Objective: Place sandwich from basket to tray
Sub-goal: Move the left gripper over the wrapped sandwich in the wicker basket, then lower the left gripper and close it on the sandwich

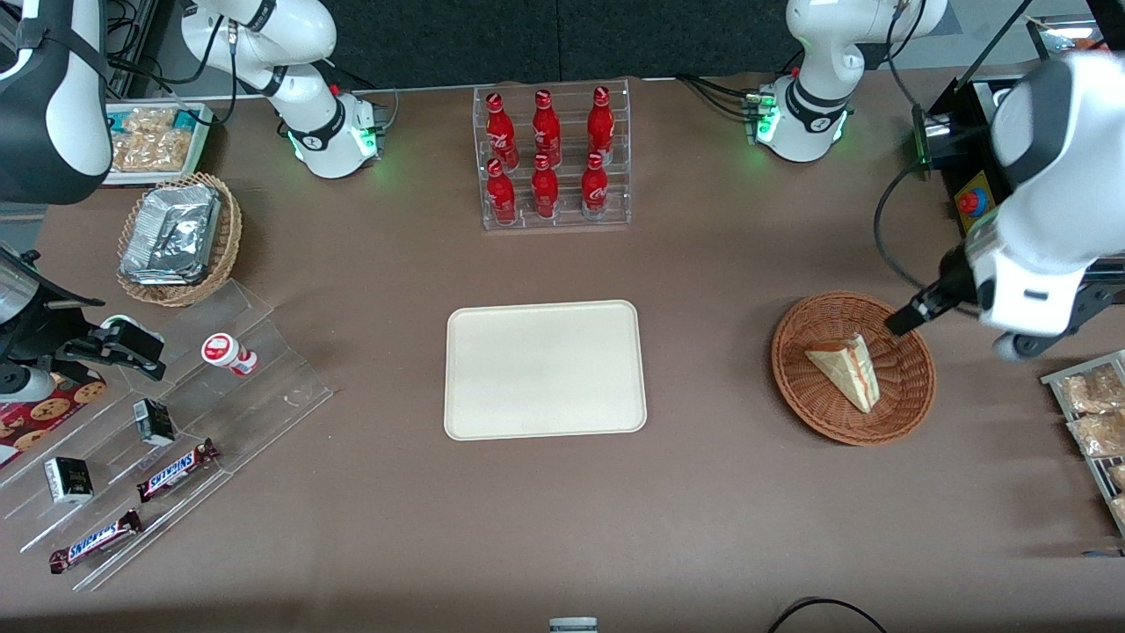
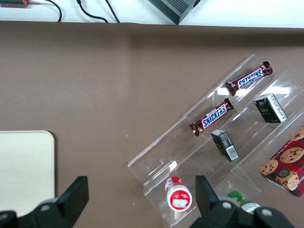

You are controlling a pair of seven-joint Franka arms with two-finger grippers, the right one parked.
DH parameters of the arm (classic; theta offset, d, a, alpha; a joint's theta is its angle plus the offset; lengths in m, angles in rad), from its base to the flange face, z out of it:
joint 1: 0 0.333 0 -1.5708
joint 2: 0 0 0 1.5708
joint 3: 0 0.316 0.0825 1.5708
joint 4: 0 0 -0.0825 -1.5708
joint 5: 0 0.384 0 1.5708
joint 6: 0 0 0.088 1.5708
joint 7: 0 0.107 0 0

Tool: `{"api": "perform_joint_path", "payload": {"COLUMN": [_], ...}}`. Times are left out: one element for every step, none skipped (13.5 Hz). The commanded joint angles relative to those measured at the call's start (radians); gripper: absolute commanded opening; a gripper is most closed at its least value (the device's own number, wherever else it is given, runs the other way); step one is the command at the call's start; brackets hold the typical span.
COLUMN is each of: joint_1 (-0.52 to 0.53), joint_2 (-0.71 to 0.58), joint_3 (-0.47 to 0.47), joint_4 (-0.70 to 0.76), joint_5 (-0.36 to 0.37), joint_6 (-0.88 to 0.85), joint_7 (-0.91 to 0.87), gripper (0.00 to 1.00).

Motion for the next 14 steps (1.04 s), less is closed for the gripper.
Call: {"api": "perform_joint_path", "payload": {"joint_1": [0.004,0.004,0.004,0.004,0.002,0.004,0.004,0.007,0.011,0.013,0.015,0.016,0.016,0.016], "joint_2": [0.027,0.061,0.079,0.092,0.095,0.095,0.093,0.093,0.093,0.093,0.096,0.096,0.107,0.124], "joint_3": [-0.004,-0.004,-0.004,-0.004,-0.004,-0.004,-0.002,-0.002,0.001,0.002,0.004,0.004,0.007,0.011], "joint_4": [-0.095,-0.120,-0.140,-0.160,-0.184,-0.213,-0.252,-0.287,-0.319,-0.347,-0.373,-0.396,-0.405,-0.405], "joint_5": [0.020,0.023,0.033,0.049,0.053,0.056,0.087,0.096,0.096,0.096,0.096,0.096,0.095,0.095], "joint_6": [0.124,0.169,0.195,0.209,0.226,0.244,0.272,0.309,0.347,0.385,0.427,0.470,0.494,0.508], "joint_7": [-0.102,-0.137,-0.148,-0.152,-0.152,-0.150,-0.152,-0.152,-0.153,-0.153,-0.153,-0.155,-0.155,-0.155], "gripper": [1.00,1.00,1.00,1.00,1.00,1.00,1.00,1.00,1.00,1.00,1.00,1.00,1.00,1.00]}}
